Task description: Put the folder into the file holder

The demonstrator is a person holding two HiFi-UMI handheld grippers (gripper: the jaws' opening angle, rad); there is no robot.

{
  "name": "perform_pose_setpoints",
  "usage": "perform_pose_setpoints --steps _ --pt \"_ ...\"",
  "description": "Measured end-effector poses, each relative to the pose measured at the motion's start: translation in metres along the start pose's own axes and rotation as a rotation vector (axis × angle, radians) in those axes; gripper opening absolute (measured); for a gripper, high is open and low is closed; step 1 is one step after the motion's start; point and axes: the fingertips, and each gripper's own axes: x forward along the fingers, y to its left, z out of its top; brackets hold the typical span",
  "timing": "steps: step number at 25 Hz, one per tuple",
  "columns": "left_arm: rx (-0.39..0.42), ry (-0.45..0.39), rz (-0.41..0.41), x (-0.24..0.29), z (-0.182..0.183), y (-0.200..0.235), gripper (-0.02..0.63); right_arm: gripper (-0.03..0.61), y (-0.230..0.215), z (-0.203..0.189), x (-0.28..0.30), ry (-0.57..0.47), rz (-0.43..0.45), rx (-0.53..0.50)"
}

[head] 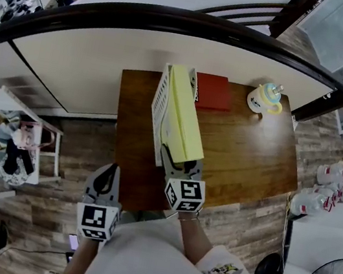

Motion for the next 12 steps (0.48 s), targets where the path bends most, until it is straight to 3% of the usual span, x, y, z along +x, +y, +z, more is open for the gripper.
perform_pose_setpoints --steps 12 --pt "0.03 -0.053 0.017 -0.012 0.02 -0.02 0.006 0.256 0.004 0.017 -0.03 -0.016 0.123 0.014"
